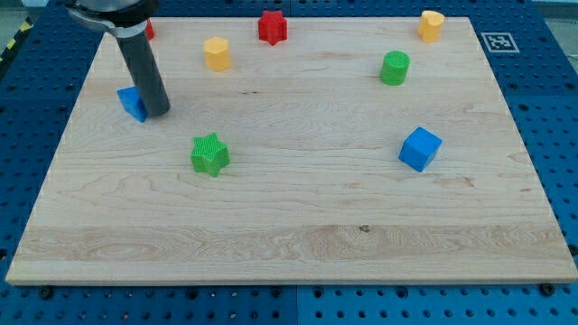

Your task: Move the yellow hexagon closer to green circle

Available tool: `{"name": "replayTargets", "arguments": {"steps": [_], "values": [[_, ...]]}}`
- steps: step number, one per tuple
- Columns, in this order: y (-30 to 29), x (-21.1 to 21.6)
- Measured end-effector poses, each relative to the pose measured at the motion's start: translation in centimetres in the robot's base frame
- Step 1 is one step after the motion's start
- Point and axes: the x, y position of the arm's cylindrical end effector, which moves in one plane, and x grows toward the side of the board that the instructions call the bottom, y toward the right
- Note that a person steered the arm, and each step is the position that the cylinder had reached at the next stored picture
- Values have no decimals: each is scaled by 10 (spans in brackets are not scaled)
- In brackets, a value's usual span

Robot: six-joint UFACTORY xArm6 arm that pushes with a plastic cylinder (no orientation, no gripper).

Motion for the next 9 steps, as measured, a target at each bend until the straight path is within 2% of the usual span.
{"name": "replayTargets", "arguments": {"steps": [2,4,5,6,7,8,9], "values": [[-4,0],[67,0],[67,0],[55,-13],[19,-60],[11,-80],[29,-99]]}}
